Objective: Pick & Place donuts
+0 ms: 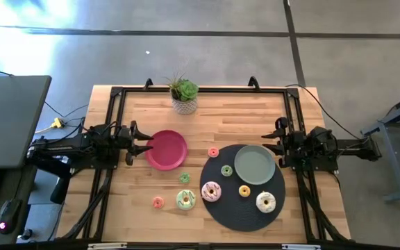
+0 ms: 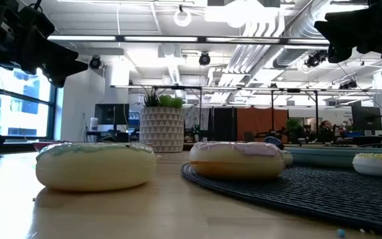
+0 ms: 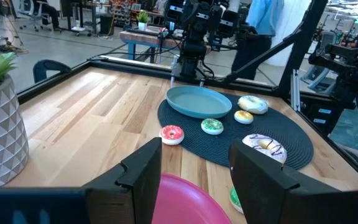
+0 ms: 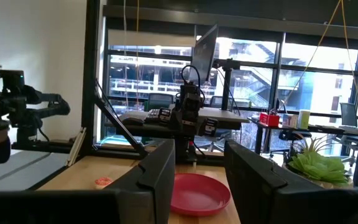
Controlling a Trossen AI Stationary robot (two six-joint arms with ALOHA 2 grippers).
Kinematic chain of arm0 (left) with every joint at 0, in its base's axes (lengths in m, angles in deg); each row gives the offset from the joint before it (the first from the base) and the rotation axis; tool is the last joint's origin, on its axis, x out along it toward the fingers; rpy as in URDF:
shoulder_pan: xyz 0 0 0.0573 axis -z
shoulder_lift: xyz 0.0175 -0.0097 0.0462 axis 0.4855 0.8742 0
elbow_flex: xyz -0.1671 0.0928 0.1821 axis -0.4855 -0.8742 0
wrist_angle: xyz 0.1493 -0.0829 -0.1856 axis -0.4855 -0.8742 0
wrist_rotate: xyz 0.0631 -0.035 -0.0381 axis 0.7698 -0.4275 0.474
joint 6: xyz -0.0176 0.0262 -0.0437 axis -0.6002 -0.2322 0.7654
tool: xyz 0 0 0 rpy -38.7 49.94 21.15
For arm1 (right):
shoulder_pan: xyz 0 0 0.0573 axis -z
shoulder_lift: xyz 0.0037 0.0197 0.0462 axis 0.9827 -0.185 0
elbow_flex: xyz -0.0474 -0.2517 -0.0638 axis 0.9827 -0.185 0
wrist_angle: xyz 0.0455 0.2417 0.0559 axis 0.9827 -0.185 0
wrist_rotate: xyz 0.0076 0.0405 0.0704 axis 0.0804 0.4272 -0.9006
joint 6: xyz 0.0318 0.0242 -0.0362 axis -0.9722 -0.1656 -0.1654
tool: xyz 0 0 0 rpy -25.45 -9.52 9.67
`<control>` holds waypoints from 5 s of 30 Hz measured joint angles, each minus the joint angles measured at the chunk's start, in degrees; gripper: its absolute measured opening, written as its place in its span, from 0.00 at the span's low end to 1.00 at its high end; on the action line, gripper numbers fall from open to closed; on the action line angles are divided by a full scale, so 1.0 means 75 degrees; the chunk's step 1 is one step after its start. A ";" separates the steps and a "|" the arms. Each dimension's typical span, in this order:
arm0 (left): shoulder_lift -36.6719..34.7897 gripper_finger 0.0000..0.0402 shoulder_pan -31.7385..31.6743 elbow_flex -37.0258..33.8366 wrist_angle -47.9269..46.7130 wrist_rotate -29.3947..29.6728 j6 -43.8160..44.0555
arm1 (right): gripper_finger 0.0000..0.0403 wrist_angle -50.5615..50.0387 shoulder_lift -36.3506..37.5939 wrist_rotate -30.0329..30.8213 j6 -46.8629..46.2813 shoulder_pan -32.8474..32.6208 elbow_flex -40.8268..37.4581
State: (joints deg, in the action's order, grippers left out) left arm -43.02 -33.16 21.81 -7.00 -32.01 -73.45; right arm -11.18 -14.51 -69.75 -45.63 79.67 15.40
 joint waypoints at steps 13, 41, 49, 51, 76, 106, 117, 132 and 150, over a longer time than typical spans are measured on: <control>0.0000 0.45 0.0002 0.0000 -0.0023 -0.0070 0.0192 | 0.32 -0.0002 0.0001 0.0000 0.0000 -0.0002 0.0002; 0.1581 0.45 0.0002 0.2797 -0.2260 -0.0198 0.0784 | 0.32 0.0031 -0.0007 0.0216 -0.0093 -0.0001 -0.0001; 0.4452 0.45 0.0388 0.3427 -0.2645 -0.2127 0.1133 | 0.32 0.0207 -0.0021 0.0334 0.0083 0.0000 -0.0001; 0.5062 0.45 0.0899 0.3429 -0.2568 -0.2239 0.1325 | 0.32 0.0194 -0.0021 0.0515 0.0085 -0.0002 0.0002; 1.0350 0.45 0.5055 0.3439 0.0749 -0.0238 0.2172 | 0.32 0.0391 -0.0030 0.1326 0.0320 0.0000 0.0002; 1.0559 0.02 0.4595 0.3431 0.0922 0.0040 0.2403 | 0.32 0.0584 -0.0030 0.1355 0.0344 0.0001 0.0002; 0.8866 0.04 0.1838 0.4188 -0.2453 0.0799 0.1580 | 0.32 0.0912 -0.0032 0.1360 0.0344 -0.0002 0.0000; 1.0049 0.09 -0.2233 0.4561 -0.2957 -0.0542 -0.0867 | 0.32 0.1062 -0.1238 0.2234 0.0740 0.0007 0.0037; 1.0692 0.40 -0.2350 0.6046 -0.4256 0.0730 -0.1472 | 0.32 0.1709 -0.7107 0.1182 -0.0460 0.0502 0.2334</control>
State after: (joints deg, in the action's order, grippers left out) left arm 37.17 -50.78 67.15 -38.92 -26.53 -84.49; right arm 1.63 -67.82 -60.88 -49.08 83.43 32.90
